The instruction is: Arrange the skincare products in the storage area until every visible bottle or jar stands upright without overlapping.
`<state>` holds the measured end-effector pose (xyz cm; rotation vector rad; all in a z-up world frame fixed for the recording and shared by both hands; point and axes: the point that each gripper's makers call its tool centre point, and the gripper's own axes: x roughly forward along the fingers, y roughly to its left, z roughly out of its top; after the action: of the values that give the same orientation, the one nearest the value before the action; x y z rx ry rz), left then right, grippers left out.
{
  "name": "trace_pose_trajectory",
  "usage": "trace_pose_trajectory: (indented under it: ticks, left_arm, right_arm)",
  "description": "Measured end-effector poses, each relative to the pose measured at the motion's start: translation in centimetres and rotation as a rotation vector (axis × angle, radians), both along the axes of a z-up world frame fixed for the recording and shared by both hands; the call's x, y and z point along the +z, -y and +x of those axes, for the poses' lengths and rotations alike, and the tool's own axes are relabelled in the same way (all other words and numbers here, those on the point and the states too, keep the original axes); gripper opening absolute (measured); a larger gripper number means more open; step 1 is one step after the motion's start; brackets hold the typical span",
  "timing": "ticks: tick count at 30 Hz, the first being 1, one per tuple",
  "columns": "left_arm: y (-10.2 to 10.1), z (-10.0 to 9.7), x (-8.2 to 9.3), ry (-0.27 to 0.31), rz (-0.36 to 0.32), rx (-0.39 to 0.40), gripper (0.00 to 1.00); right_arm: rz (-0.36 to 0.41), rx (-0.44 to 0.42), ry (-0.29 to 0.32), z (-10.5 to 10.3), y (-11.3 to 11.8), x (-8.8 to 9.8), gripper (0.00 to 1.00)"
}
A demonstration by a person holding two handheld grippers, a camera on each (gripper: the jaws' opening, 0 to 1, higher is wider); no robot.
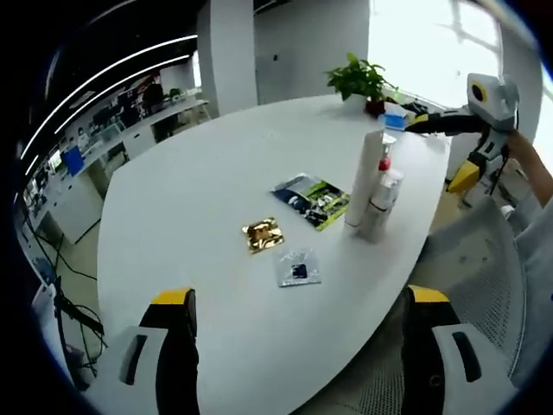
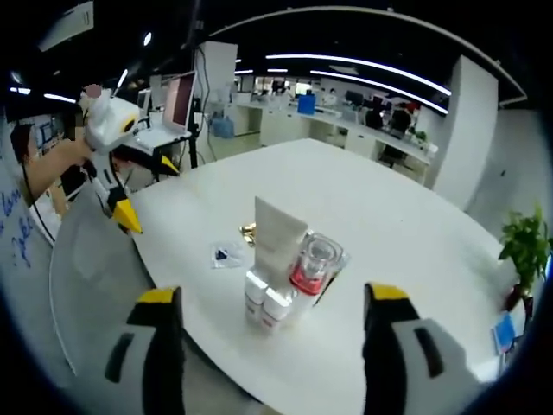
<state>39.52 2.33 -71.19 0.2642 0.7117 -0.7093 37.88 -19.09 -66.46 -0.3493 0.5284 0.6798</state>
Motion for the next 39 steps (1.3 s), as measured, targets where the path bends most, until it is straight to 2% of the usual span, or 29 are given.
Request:
trace_pose_trajectory:
  ticks: [4, 9, 15, 23, 32, 35, 39]
  left_arm:
    - [0.1, 1.6, -0.9, 0.006, 0.016, 0.012, 0.96]
    - [1.0, 3.5, -2.2, -0.016, -0.022, 0.014, 0.80]
    - [3.1, 3.5, -3.6, -0.050, -0.027, -0.069, 0.49]
    - [4.9, 3.8, -7.0, -0.112, -0.004, -0.123, 0.25]
    - [5.8, 4.8, -9.7, -0.132, 0.047, -0.154, 0.19]
    - [5.7, 5.3, -10.4, -0.110, 0.111, -0.187, 0.20]
    - [5.9, 5.3, -11.4, -0.123, 0.137, -0.207, 0.20]
  right_arm:
    - [0.008, 0.000, -0.016, 0.2, 0.2, -0.3, 0.74]
    - [0.021, -0.013, -0.027, 0.7, 0.7, -0.5, 0.66]
    - [0.030, -0.010, -0.050, 0.8, 0.8, -1.0, 0.61]
    - [0.036, -0.018, -0.051, 1.4, 1.2, -1.1, 0.61]
    - [0.020, -0.022, -0.053, 2.3, 2.4, -1.1, 0.62]
    - [0.015, -0.024, -0.048, 2.6, 2.6, -0.9, 0.62]
    - [0.011, -0.026, -0.043, 3.0, 2.9, -0.8, 0.62]
